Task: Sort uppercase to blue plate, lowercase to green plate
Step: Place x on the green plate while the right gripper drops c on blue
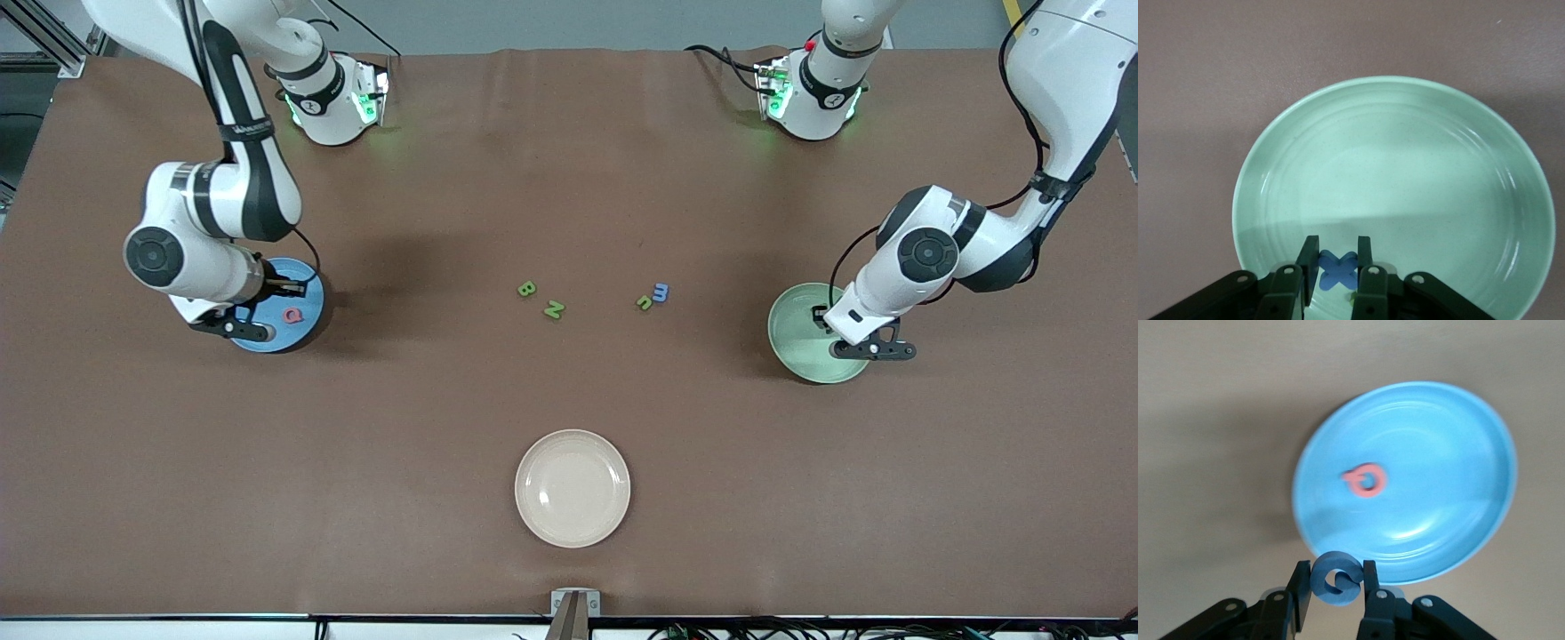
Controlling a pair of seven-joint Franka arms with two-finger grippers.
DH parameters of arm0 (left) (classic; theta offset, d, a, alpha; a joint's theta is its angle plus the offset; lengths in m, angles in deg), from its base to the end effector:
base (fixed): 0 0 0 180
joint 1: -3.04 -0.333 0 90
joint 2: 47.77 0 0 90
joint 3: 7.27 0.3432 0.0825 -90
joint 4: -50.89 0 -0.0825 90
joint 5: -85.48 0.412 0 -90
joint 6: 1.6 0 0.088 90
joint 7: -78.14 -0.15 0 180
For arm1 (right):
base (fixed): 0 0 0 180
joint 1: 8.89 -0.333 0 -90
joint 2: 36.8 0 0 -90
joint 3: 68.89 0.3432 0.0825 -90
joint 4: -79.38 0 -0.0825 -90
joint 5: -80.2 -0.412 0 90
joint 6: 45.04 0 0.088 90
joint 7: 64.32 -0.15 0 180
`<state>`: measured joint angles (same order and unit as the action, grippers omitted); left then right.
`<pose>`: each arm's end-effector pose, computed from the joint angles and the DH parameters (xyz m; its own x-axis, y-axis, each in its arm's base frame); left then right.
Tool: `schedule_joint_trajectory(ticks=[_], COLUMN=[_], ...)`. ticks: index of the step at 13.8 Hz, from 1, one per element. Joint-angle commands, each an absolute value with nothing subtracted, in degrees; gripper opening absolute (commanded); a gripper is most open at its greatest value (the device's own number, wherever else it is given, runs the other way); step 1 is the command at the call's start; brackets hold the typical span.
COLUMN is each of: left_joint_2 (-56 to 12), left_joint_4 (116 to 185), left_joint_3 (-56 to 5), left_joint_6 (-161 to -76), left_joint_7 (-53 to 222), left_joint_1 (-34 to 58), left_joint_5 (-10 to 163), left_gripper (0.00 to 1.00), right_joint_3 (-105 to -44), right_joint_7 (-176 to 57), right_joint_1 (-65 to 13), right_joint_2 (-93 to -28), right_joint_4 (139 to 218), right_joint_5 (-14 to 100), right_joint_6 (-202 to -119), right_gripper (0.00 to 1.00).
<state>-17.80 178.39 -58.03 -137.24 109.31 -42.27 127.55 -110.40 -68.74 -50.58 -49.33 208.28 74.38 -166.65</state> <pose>0.5490 -0.0524 0.1669 0.9953 -0.0766 -0.0591 -0.0816 -0.9928 -0.0877 0.5146 0.0020 0.2361 0.9494 -0.1563 -0.2724 -0.1343 -0.9861 0.0976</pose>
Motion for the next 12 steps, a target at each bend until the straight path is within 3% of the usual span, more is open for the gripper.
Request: schedule_joint_trajectory(ticks=[1,2,6,7,9,12], left_joint_2=[-17.4,-17.4,-17.4,-17.4,-17.4,-18.2], left_joint_4=[178.7,178.7,179.0,178.9,178.9,179.0], left_joint_3=[-59.0,-59.0,-58.8,-58.8,-58.9,-59.4], left_joint_6=[-138.3,-138.4,-138.4,-138.4,-138.4,-138.1], left_joint_7=[108.6,108.6,108.6,108.6,108.6,109.3], left_joint_1=[-43.5,-43.5,-43.7,-43.7,-43.7,-43.7], left_joint_5=[129.0,129.5,130.5,130.5,130.5,130.5], left_gripper=[0.16,0.16,0.2,0.34,0.52,0.62], right_joint_3=[-116.7,-118.0,-118.3,-118.1,-117.8,-117.8], right_joint_7=[-61.2,-59.8,-60.2,-60.6,-62.0,-71.7], right_joint_1=[-51.3,-51.3,-52.1,-52.3,-54.0,-60.1], right_joint_2=[-46.0,-46.0,-45.9,-45.9,-46.0,-45.9], right_joint_4=[210.1,210.1,210.0,209.8,209.7,209.6], right_joint_5=[75.9,75.9,75.8,75.8,75.1,74.2], right_joint_6=[-165.7,-165.5,-165.5,-165.5,-165.7,-165.8], right_gripper=[0.6,1.0,1.0,1.0,1.0,1.0])
